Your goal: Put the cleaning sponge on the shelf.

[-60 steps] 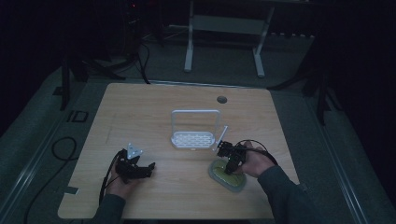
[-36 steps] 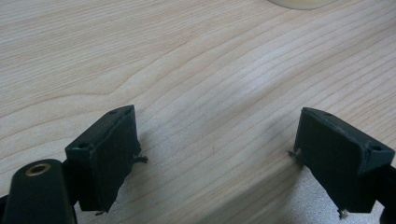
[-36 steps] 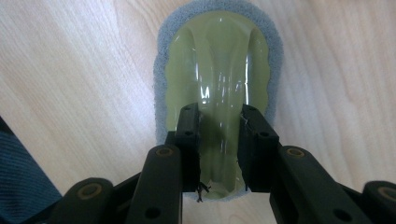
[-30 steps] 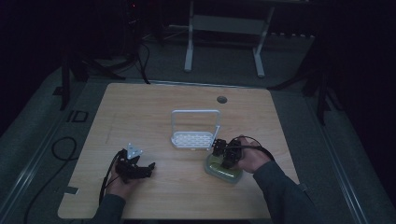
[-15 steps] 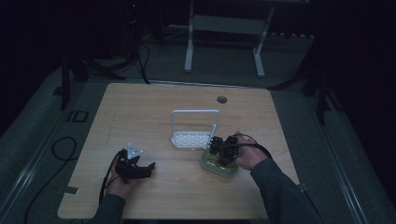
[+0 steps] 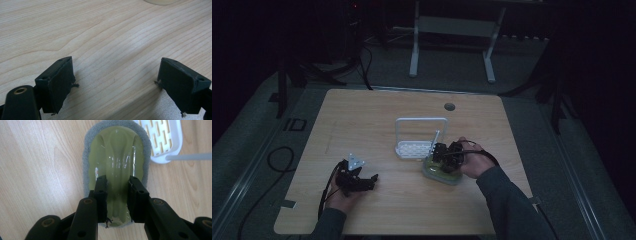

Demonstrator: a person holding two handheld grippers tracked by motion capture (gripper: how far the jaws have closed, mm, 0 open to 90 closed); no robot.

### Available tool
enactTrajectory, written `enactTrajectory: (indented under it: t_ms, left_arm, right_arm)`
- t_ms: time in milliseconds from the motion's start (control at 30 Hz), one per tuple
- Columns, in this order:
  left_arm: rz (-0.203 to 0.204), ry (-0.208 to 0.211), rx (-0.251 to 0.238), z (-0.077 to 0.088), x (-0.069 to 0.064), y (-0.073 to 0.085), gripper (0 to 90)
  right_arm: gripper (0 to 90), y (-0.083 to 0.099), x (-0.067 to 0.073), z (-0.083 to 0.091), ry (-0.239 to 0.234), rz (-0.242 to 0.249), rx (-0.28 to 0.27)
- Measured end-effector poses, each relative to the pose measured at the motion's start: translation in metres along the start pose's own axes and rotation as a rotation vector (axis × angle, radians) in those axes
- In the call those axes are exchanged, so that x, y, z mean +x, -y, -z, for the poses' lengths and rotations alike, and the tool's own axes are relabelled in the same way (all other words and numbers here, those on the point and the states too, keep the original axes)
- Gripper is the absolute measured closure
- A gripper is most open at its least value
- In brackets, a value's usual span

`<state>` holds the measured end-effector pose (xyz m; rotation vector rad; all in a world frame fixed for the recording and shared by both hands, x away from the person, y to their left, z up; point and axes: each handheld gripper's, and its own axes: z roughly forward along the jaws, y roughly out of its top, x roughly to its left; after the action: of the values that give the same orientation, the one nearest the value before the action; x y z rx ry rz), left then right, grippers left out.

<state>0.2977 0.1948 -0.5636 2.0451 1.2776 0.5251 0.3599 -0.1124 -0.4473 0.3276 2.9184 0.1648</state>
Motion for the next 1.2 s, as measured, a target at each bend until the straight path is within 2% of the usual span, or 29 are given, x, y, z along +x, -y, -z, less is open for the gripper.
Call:
enactTrajectory:
  t_ms: [433,867,1200]
  left_arm:
    - [0.001,0.0,0.0,0.0,0.0,0.0,13.8]
    - [-0.002,0.001,0.0,0.0,0.0,0.0,13.8]
    - [-0.001,0.001,0.0,0.0,0.0,0.0,13.8]
  right_arm:
    - [71.9,-0.012,0.002,0.005,0.062,0.055,-0.024]
    - [71.9,-0.021,0.001,0.003,0.061,0.071,-0.034]
    - [71.9,-0.029,0.001,0.007,0.104,0.088,-0.046]
